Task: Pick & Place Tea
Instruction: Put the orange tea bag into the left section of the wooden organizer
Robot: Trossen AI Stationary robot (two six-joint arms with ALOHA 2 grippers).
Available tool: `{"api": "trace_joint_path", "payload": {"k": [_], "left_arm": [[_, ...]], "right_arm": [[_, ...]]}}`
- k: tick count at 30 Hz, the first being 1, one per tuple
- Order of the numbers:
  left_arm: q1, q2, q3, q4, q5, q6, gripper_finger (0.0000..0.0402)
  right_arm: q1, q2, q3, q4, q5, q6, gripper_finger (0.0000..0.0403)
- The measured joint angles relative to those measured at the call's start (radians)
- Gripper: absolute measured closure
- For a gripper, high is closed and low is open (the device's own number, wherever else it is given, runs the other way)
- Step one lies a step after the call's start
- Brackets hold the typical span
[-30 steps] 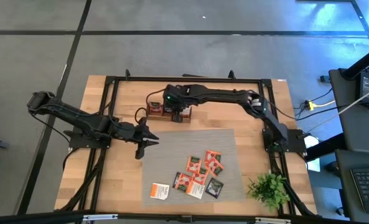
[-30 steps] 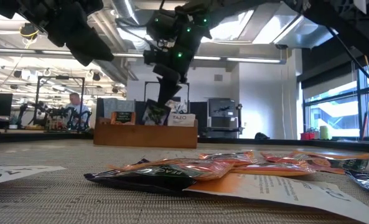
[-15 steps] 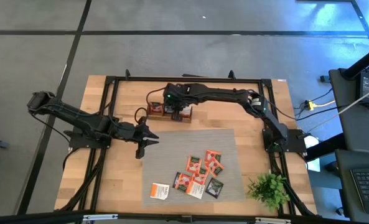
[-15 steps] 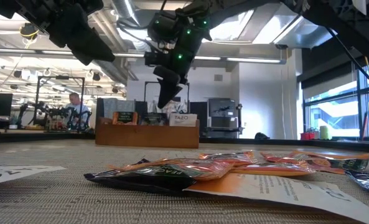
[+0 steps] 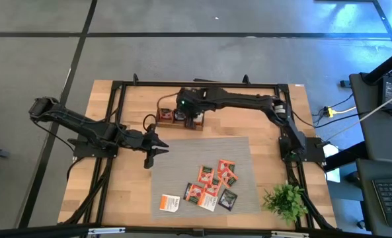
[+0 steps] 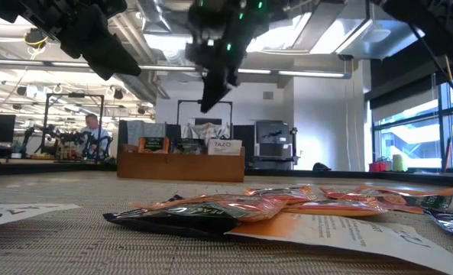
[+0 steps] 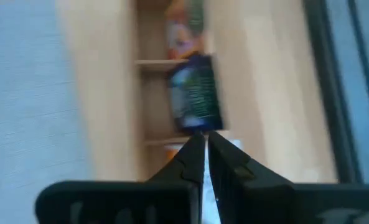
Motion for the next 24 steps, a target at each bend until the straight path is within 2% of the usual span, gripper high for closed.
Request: {"api": "trace_joint_path", "payload": {"k": [5,8,12,19,24], "left_arm": [[0.000,0.000,0.000,-0.002,0.000,0.000,0.0313],[0.000,0.000,0.000,-0.002,0.000,0.000,0.0313],[0.000,0.000,0.000,0.000,0.007,0.000,0.0313],[0.000,0.000,0.000,0.016,0.032,-0.001,0.0313],[-0.001,0.043,0.000,0.159,0.083,0.010,0.0313]], "right_arm": [[0.082,-0.040,-0.003,-0.217,-0.049,0.055,0.0377],[0.135,-0.078,-0.061,-0.230,-0.049,0.088,0.0377],[0.205,-0.157,-0.248,-0.115,-0.051,0.125,0.0377],[0.297,-0.359,-0.624,0.114,-0.052,0.317,0.0377],[0.352,-0.505,-0.864,0.349,-0.065,0.408,0.0377]]}}
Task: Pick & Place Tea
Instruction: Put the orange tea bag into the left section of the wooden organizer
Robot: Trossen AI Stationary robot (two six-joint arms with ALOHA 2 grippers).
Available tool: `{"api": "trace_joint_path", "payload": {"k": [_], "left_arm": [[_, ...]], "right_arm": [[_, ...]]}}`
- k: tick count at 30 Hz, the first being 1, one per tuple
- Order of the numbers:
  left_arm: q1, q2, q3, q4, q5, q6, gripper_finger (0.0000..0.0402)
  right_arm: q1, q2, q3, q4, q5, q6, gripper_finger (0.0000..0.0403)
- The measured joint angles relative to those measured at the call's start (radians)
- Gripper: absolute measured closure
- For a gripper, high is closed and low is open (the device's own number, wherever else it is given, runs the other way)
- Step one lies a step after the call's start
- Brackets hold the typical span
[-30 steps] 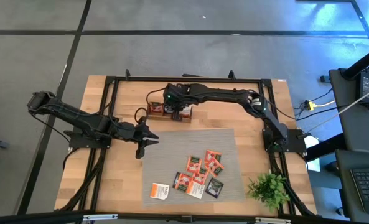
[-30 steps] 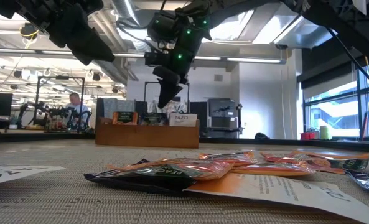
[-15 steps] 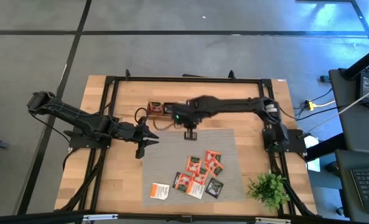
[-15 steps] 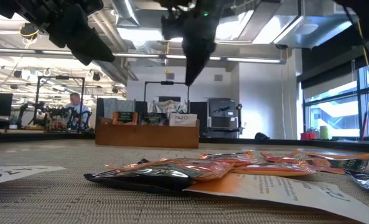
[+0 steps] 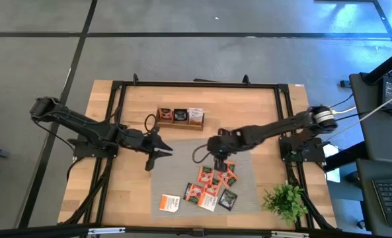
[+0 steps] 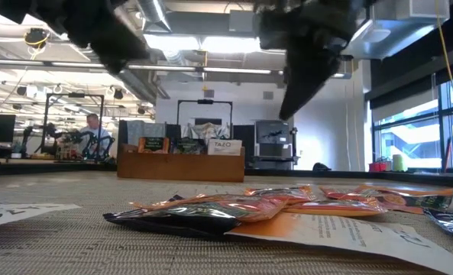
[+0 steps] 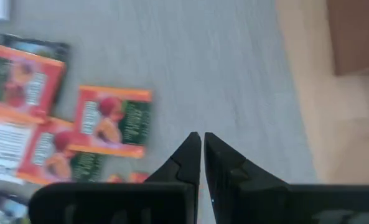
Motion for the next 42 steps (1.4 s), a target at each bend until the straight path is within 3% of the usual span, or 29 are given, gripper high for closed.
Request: {"api": "trace_joint_path", "payload": {"k": [8,13,22,29,33,42], "left_arm": [[-0.022,0.219,0.005,0.303,0.031,0.100,0.0313],[0.003,0.373,0.086,0.315,0.036,0.081,0.0313],[0.091,0.635,0.271,0.233,0.214,0.030,0.0313],[0.134,0.772,0.353,0.229,0.276,-0.024,0.0313],[0.144,0.828,0.398,0.233,0.316,-0.044,0.0313],[0.147,0.885,0.435,0.231,0.307,-0.063,0.0313]], "right_arm": [[0.035,-0.097,-0.283,0.399,-0.004,0.040,0.0377],[0.037,-0.095,-0.355,0.484,-0.004,0.096,0.0377],[0.184,-0.095,-0.391,0.724,-0.021,-0.042,0.0377],[0.327,0.000,-0.392,0.760,0.185,-0.045,0.0377],[0.343,0.095,-0.392,0.836,0.237,0.003,0.0377],[0.342,0.252,-0.326,0.887,0.223,0.008,0.0377]]}}
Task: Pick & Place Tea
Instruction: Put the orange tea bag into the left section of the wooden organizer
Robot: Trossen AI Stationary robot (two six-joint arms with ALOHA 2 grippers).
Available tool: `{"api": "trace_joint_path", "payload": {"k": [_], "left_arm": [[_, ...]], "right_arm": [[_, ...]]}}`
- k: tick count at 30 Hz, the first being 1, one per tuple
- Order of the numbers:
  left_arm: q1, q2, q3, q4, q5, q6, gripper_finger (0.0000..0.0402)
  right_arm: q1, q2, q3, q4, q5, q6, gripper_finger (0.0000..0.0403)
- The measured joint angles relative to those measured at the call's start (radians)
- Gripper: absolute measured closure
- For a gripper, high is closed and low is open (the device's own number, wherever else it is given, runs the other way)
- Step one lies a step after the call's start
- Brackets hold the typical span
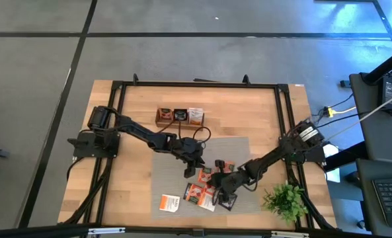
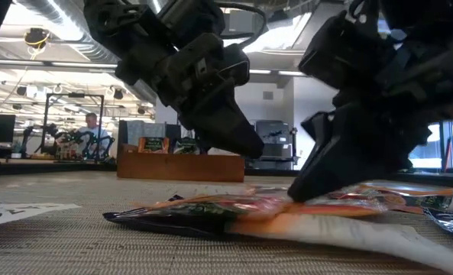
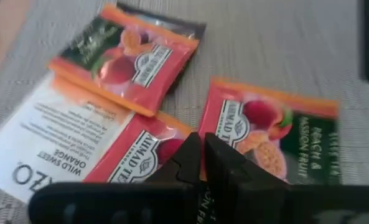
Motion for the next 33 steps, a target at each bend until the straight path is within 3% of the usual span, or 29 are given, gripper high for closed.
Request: {"api": "trace_joint_path", "payload": {"k": [18,26,33], "left_arm": [[-0.009,-0.001,0.000,0.003,-0.005,-0.043,0.0313],[-0.003,0.030,0.000,0.013,0.079,-0.231,0.0313],[0.025,0.037,0.000,0.008,0.081,-0.291,0.0313]], "right_arm": [[-0.003,0.028,0.011,-0.010,-0.037,0.003,0.0377],[-0.003,0.029,0.010,-0.016,-0.038,0.001,0.0377],[-0.003,0.029,0.010,-0.016,-0.038,0.000,0.0377]]}}
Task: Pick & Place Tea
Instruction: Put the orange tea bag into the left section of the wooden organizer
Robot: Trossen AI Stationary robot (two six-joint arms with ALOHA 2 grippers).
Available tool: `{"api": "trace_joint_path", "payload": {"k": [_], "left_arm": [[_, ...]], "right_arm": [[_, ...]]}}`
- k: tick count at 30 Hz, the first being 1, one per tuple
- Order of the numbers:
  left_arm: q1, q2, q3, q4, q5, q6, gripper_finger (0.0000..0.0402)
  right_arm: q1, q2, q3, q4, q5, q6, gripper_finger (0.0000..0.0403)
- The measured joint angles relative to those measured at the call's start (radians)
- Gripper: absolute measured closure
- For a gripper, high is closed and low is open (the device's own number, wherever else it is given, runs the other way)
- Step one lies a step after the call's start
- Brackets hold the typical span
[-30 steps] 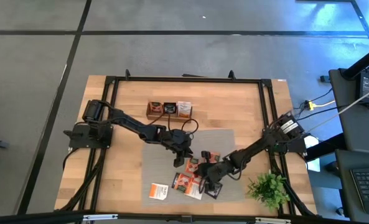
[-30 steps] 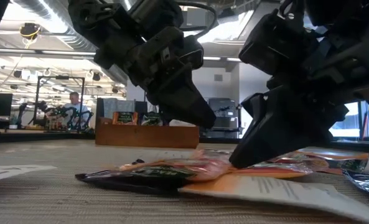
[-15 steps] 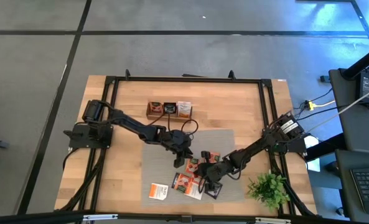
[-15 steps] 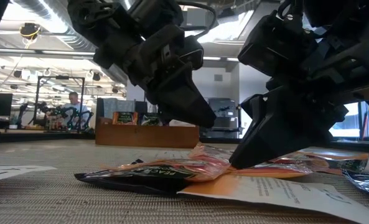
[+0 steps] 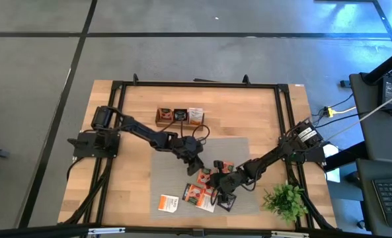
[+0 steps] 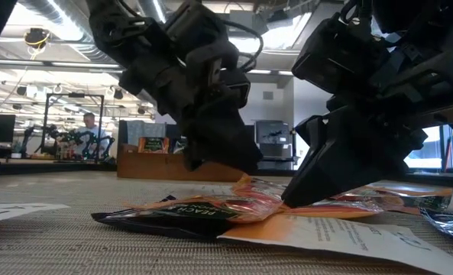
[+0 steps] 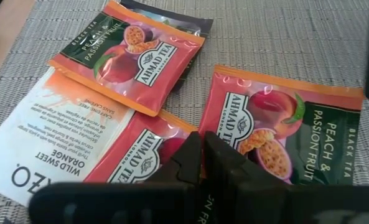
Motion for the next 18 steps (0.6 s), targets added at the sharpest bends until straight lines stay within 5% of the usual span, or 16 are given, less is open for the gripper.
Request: {"api": "trace_joint_path", "payload": {"k": [18], "left_arm": [[0.007,0.008,-0.001,-0.032,-0.009,-0.154,0.0313]], "right_arm": [[0.000,0.001,-0.001,0.000,-0.003,0.000,0.0377]]}}
